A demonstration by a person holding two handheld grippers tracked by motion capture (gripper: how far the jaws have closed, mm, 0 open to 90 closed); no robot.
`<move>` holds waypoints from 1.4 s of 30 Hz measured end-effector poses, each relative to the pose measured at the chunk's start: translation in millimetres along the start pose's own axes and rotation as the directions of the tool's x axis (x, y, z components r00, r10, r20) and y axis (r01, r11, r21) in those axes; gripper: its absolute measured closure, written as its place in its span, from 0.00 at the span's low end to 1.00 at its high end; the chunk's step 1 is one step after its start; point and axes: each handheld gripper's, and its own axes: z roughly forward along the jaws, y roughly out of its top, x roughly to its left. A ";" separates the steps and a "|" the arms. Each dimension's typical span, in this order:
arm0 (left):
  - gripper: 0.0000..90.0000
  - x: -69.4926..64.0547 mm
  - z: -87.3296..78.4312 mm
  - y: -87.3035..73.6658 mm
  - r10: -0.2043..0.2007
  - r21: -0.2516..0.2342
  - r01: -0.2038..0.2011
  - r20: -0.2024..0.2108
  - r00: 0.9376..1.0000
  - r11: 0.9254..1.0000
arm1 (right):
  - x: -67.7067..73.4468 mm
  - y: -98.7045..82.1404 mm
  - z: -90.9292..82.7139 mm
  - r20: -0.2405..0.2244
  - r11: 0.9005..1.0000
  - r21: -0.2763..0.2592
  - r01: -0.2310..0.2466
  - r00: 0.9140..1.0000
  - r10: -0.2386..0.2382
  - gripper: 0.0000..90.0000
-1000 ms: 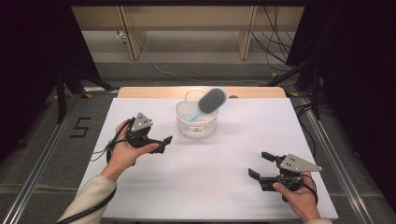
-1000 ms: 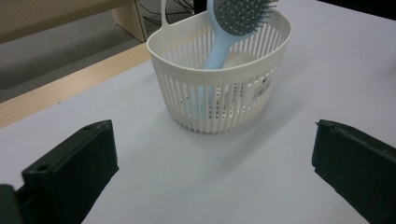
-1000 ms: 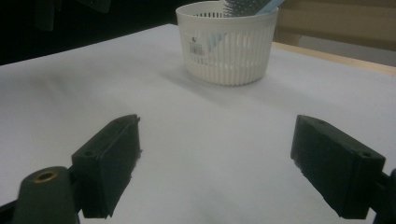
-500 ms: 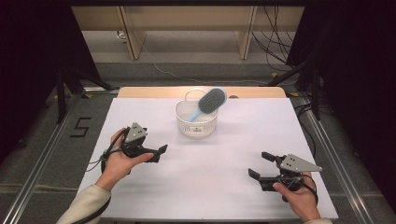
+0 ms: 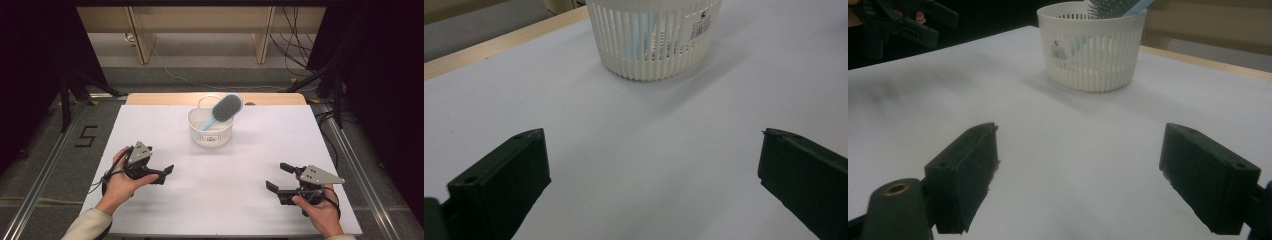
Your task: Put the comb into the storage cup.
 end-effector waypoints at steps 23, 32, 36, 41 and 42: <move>0.00 1.5 -20.2 -18.2 -0.018 -0.011 0.018 -0.014 1.000 1.000 | 0.1 0.0 0.3 -0.004 1.000 -0.001 0.004 1.000 -0.004 0.18; 0.00 1.0 -17.1 -21.5 -0.010 0.003 0.010 -0.019 1.000 1.000 | -0.1 0.0 0.3 -0.004 1.000 0.003 0.005 1.000 -0.005 0.18; 0.00 0.0 -16.5 -21.1 -0.007 0.005 0.007 -0.015 1.000 1.000 | -0.4 -0.2 0.1 -0.005 1.000 0.003 0.004 1.000 -0.004 0.18; 0.00 -1.2 -15.7 -20.3 -0.005 0.007 0.005 -0.013 1.000 1.000 | -0.4 -0.3 -0.2 -0.005 1.000 0.000 0.006 1.000 -0.006 0.18; 0.00 -1.5 -15.7 -20.2 -0.004 0.009 0.004 -0.010 1.000 1.000 | -0.3 -0.2 -0.3 -0.005 1.000 0.000 0.006 1.000 -0.006 0.18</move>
